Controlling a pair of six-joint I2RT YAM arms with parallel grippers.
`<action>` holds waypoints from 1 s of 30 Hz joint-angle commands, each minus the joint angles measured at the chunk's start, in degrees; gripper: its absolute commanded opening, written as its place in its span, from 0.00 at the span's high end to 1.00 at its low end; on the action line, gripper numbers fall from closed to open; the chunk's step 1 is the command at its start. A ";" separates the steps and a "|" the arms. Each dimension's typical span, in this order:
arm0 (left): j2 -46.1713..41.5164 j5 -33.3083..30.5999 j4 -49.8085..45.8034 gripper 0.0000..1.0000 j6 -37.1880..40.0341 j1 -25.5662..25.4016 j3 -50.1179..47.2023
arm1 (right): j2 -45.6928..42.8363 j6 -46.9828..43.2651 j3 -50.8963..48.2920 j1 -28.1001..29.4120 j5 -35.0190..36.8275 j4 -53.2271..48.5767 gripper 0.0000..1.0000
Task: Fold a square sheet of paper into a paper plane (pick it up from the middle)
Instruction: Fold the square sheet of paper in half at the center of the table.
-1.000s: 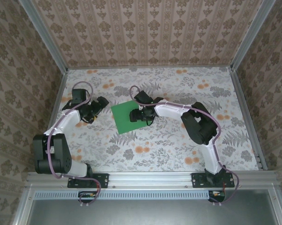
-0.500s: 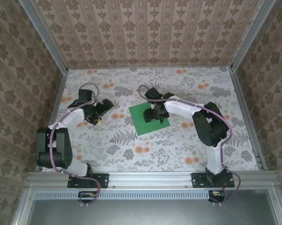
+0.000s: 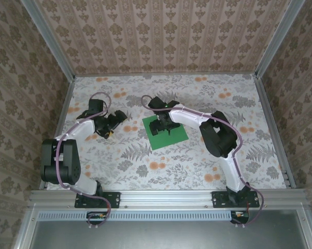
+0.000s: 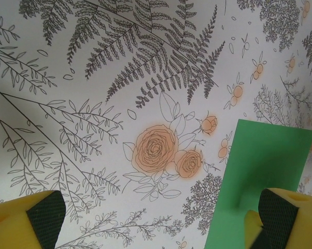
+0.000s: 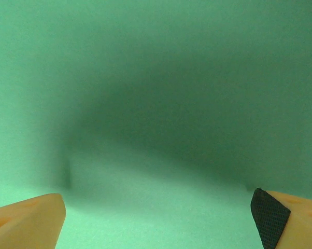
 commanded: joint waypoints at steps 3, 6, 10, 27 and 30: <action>0.64 0.50 0.62 0.00 1.10 -0.31 1.17 | 2.00 0.14 0.67 -0.07 2.28 -4.04 0.08; 0.49 0.65 0.66 0.00 1.25 -0.30 0.95 | 2.22 0.07 -1.73 -0.05 2.04 -2.85 0.09; 0.50 0.57 0.80 0.00 1.16 -0.36 0.71 | 3.32 0.24 -3.36 -0.16 2.32 -2.80 0.12; 0.45 4.19 6.85 0.00 -1.12 -1.59 -1.94 | -4.80 5.02 -8.22 -2.90 -12.58 6.84 0.53; 0.51 6.23 11.22 0.03 -2.00 -3.27 -3.05 | -8.61 10.77 -12.87 -5.01 -24.06 15.47 0.59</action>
